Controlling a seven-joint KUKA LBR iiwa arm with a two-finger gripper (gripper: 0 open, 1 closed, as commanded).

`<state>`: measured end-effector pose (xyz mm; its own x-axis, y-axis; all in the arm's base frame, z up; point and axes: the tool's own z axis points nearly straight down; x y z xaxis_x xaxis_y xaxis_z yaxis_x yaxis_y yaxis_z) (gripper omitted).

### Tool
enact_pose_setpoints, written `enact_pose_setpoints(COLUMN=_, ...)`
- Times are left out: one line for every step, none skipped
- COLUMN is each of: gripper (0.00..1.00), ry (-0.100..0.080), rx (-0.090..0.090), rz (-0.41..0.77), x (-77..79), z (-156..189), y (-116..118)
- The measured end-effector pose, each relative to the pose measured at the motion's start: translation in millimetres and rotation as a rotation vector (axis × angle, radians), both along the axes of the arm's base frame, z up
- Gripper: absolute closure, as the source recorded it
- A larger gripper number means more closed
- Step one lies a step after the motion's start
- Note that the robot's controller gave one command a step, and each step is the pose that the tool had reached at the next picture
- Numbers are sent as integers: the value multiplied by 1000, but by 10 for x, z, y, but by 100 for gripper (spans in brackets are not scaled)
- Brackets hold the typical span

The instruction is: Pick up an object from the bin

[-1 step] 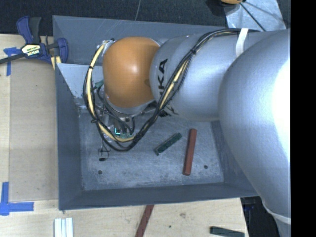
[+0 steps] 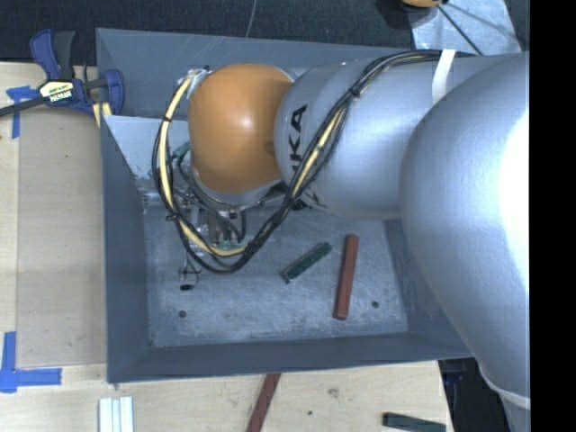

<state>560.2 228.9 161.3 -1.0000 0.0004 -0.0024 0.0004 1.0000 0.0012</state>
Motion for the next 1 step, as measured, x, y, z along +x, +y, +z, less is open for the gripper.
enact_pose_setpoints(gripper=0, ry=-9, rx=2, rz=11, x=567, z=-698, y=-413)
